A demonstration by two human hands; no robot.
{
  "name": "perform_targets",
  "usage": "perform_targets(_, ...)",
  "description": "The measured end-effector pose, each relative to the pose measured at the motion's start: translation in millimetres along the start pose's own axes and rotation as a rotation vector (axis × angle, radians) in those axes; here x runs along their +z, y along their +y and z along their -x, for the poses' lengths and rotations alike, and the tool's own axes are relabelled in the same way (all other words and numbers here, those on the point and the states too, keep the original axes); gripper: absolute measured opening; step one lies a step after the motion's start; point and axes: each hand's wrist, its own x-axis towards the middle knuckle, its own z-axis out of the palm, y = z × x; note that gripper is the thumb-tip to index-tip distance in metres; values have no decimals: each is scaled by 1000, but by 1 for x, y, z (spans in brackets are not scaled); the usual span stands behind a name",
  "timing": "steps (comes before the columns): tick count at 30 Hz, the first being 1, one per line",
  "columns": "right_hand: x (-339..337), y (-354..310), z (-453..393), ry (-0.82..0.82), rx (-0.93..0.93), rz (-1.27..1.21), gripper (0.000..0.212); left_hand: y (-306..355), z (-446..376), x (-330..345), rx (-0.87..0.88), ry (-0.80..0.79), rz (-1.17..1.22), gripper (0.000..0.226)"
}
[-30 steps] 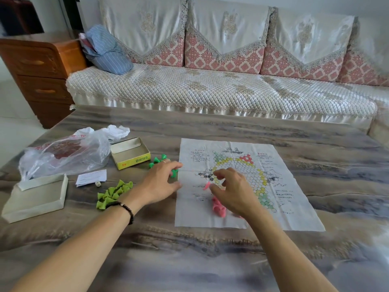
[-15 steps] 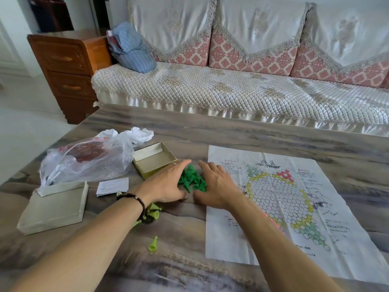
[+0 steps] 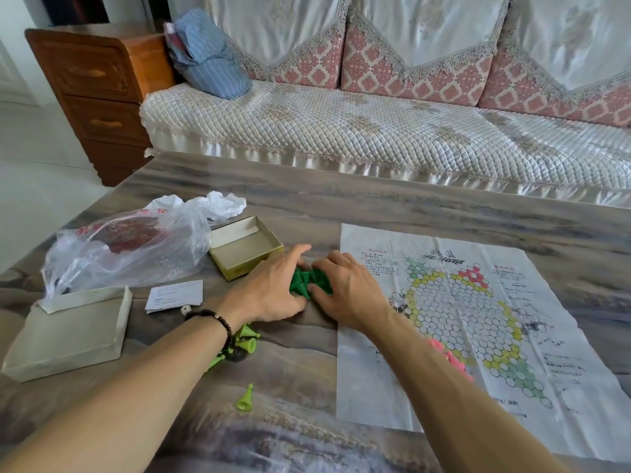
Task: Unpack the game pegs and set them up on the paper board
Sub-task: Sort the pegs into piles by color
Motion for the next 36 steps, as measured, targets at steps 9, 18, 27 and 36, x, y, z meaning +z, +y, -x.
perform_targets(9, 4, -6, 3, 114, 83, 142, 26, 5, -5, 8, 130, 75, -132, 38)
perform_targets(18, 3, -14, 1, 168, 174, 300, 31, 9, -12, 3, 195, 138, -451, 23)
perform_targets(27, 2, -15, -22, 36, 89, 343, 17, 9, -14, 1, 131, 149, -519, 13)
perform_targets(36, -1, -12, -47, -4, 207, 268, 21, 7, -22, -1, -17, 144, -524, 13)
